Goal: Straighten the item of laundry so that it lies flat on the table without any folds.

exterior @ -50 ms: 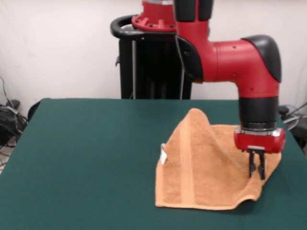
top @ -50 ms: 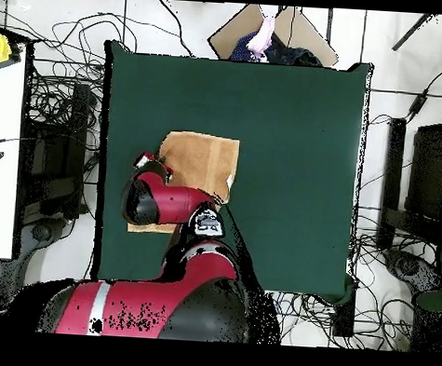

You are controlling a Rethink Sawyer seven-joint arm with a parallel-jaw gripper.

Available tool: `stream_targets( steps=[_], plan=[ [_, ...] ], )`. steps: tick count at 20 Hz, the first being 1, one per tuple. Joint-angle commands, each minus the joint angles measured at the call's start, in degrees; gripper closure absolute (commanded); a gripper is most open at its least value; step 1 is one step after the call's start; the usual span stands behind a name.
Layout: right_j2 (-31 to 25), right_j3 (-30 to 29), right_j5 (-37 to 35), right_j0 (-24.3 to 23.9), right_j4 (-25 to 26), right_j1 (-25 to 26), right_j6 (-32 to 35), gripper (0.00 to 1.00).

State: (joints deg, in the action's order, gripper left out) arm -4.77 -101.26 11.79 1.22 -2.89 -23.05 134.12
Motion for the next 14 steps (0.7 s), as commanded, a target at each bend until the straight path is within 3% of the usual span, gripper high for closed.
stream_targets(
  steps=[1, 7, 10, 11, 14],
  plan=[
    [-4.28, 4.56, -9.10, 5.51, -10.02, -0.34, 10.69, 1.00],
    [0.34, 5.91, -11.54, 11.02, -17.15, 0.25, 10.70, 1.00],
    [4.28, 4.79, -13.54, 13.86, -20.32, -0.32, 11.08, 1.00],
    [8.09, 4.67, -15.24, 16.45, -22.07, -0.54, 11.25, 1.00],
    [11.80, 1.12, -17.88, 17.95, -23.07, -2.13, 11.51, 1.00]
  ],
)
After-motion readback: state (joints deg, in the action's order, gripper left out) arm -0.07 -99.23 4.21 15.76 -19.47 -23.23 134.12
